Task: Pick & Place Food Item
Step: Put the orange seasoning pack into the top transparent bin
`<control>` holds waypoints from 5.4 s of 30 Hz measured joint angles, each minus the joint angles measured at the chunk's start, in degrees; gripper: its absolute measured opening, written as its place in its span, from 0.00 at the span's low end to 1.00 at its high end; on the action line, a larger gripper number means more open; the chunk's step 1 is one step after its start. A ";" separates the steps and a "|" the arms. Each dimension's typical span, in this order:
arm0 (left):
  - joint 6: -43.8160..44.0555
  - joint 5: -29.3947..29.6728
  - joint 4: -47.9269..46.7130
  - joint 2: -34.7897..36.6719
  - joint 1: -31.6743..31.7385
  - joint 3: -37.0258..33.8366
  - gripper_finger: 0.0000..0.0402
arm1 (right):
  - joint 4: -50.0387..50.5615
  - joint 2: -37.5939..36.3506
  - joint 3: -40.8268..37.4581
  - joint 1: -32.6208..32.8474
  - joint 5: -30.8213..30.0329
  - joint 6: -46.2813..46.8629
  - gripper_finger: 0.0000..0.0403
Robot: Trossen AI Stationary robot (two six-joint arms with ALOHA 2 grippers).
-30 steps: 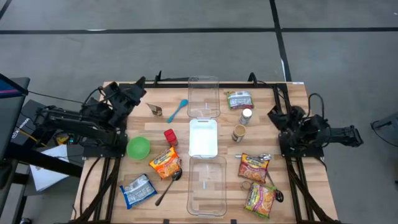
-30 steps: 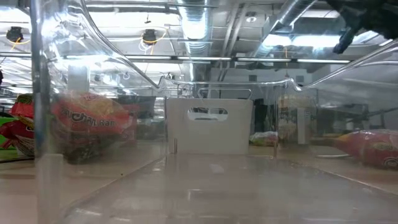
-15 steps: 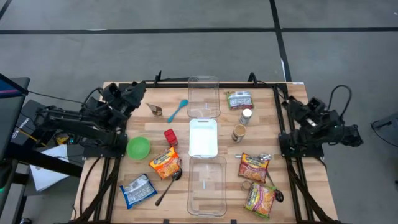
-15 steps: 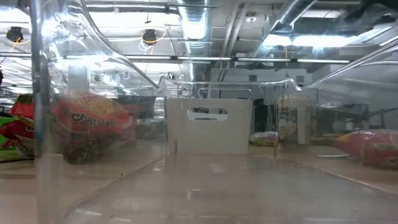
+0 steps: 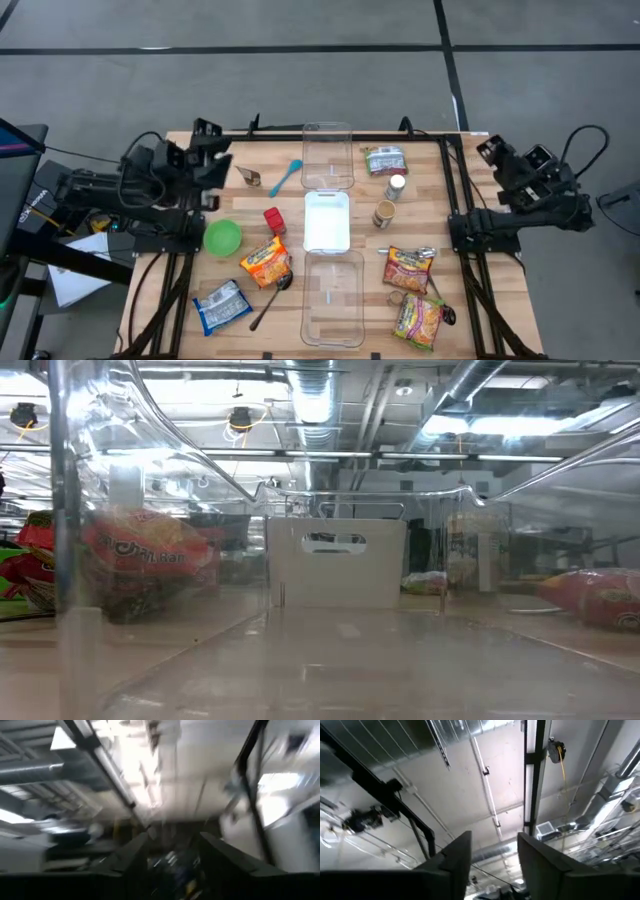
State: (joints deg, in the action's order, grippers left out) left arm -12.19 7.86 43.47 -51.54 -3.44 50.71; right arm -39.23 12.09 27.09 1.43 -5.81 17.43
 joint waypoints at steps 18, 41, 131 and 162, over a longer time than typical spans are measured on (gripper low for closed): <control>-14.60 39.30 -60.89 -19.31 9.26 40.21 0.62 | 30.49 8.16 23.84 -0.07 -3.33 -5.44 0.65; -31.76 -2.44 -120.34 -45.32 38.19 48.86 0.61 | 35.35 9.64 23.95 0.00 -4.78 -4.74 0.65; -25.16 1.50 -98.75 -51.02 32.26 56.93 0.00 | 36.26 9.62 23.95 0.04 -4.73 -1.38 0.65; -21.89 3.75 -89.57 -69.43 35.79 60.90 0.00 | 39.02 9.62 23.93 0.04 -4.72 -1.38 0.65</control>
State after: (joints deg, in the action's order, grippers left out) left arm -34.08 11.61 -46.11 -120.97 32.34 111.61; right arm -0.21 21.71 51.03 1.47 -10.54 16.05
